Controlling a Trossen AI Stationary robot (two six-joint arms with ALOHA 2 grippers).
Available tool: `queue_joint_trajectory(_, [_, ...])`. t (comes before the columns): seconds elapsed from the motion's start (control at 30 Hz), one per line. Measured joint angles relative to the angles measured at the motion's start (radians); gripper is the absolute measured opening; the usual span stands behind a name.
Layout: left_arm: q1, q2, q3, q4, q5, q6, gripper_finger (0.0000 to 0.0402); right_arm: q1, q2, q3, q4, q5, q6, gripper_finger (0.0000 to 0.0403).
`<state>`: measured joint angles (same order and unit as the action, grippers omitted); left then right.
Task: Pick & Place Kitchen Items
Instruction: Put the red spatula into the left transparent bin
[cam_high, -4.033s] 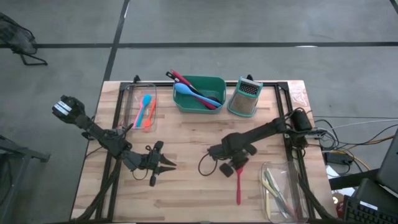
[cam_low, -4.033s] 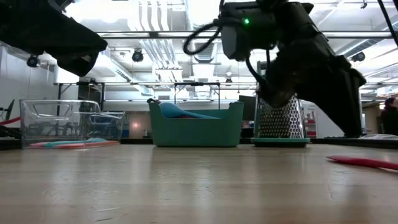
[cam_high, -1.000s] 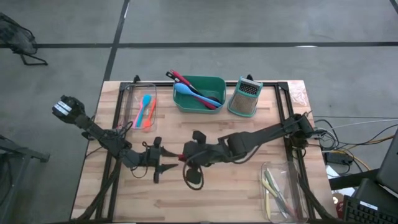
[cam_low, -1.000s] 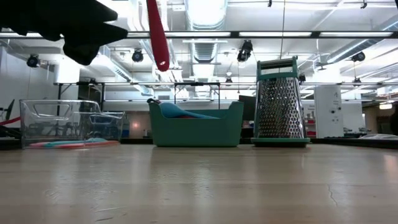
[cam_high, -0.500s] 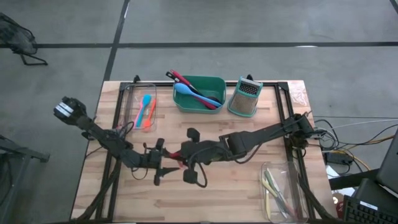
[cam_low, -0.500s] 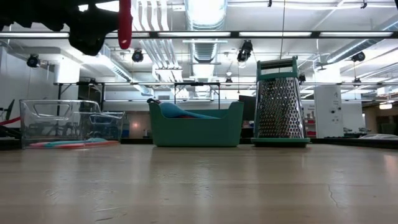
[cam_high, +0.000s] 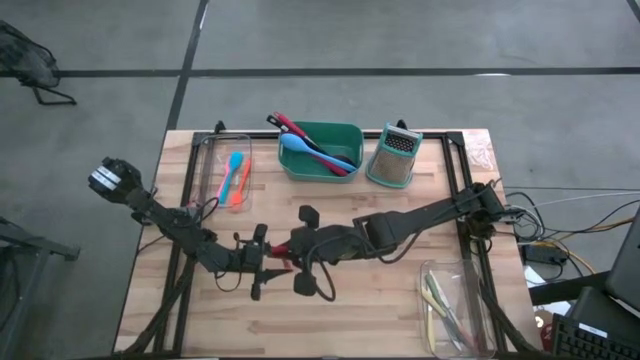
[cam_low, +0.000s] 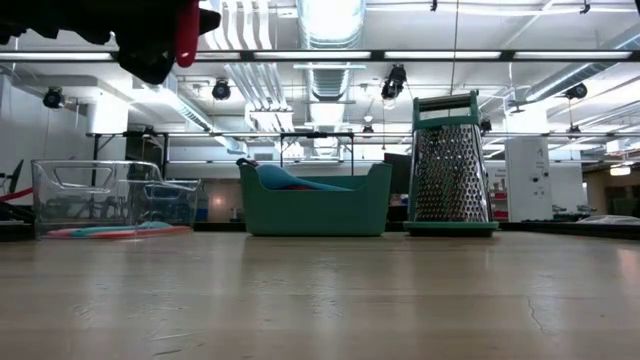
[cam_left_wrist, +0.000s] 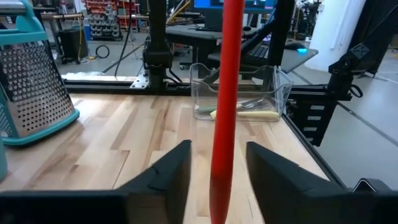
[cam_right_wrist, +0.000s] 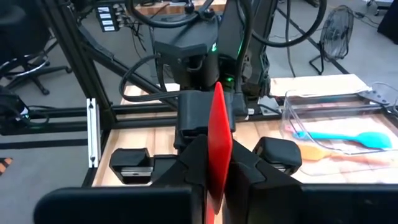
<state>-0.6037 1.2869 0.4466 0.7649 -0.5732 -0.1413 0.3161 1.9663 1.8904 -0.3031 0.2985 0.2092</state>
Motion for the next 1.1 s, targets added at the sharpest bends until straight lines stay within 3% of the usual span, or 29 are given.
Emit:
queue_joint_trajectory(0.3, [0.000,0.000,0.000,-0.004,0.001,0.013,0.0033,0.000,0.000,-0.013,0.005,0.000,0.000,0.0020])
queue_joint_trajectory(1.1, [0.000,0.001,-0.009,-0.004,-0.003,0.005,0.0041,0.000,0.000,-0.036,0.031,-0.007,-0.004,0.0029])
